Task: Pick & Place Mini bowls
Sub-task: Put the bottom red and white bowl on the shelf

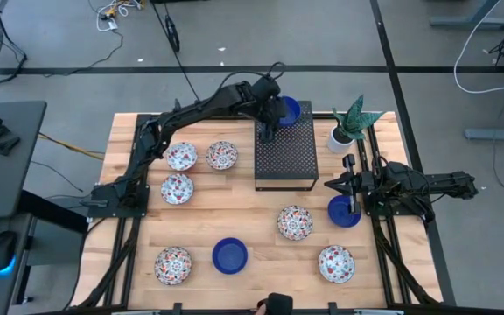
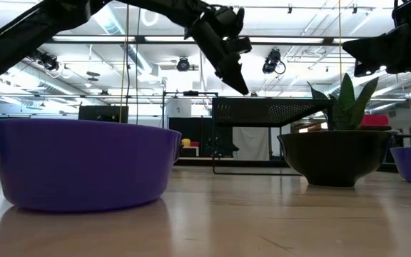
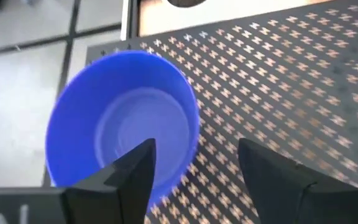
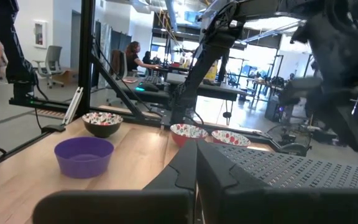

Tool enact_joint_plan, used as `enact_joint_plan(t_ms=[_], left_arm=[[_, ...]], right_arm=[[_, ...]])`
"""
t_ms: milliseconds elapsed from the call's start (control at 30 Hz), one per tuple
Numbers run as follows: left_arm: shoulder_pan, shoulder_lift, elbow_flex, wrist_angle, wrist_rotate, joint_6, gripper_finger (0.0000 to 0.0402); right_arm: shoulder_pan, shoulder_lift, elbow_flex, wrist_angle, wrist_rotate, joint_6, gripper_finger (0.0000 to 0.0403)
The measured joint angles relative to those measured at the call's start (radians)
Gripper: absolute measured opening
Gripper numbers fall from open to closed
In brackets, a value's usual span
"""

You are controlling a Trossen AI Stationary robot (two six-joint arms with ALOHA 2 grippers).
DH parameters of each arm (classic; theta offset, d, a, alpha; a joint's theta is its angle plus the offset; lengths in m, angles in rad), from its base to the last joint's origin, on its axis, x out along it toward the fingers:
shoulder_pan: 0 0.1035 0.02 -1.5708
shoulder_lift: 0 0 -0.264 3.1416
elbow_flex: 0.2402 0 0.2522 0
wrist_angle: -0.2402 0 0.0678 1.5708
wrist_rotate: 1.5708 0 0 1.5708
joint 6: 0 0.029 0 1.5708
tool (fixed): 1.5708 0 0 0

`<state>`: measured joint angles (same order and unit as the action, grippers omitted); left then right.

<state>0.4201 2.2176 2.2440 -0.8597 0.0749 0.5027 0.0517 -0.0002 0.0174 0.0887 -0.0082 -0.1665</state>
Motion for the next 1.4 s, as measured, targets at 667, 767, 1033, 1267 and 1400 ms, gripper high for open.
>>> enact_joint_plan(t_ms=[667, 767, 1033, 1267, 1400], left_arm=[[-0.251, -0.548, -0.615, 0.045, -0.023, -0.239, 0.0104], [-0.3, -0.732, -0.902, 0.272, -0.076, -0.359, 0.0072], [-0.458, -1.07, -1.519, 0.925, -0.206, -0.53, 0.0029], [-0.503, -1.16, -1.794, 1.28, -0.263, -0.544, 0.0024], [-0.503, -1.168, -1.842, 1.315, -0.265, -0.554, 0.0024]], right_arm=[[0.0, 0.0, 0.0, 0.0, 0.0, 0.0, 0.0009], [0.0, 0.0, 0.0, 0.0, 0.0, 0.0, 0.0009], [0.0, 0.0, 0.0, 0.0, 0.0, 0.0, 0.0009], [-0.002, 0.0, 0.0, 0.063, 0.0, -0.022, 0.0009], [-0.003, 0.005, 0.0, 0.173, 0.0, 0.341, 0.0009]])
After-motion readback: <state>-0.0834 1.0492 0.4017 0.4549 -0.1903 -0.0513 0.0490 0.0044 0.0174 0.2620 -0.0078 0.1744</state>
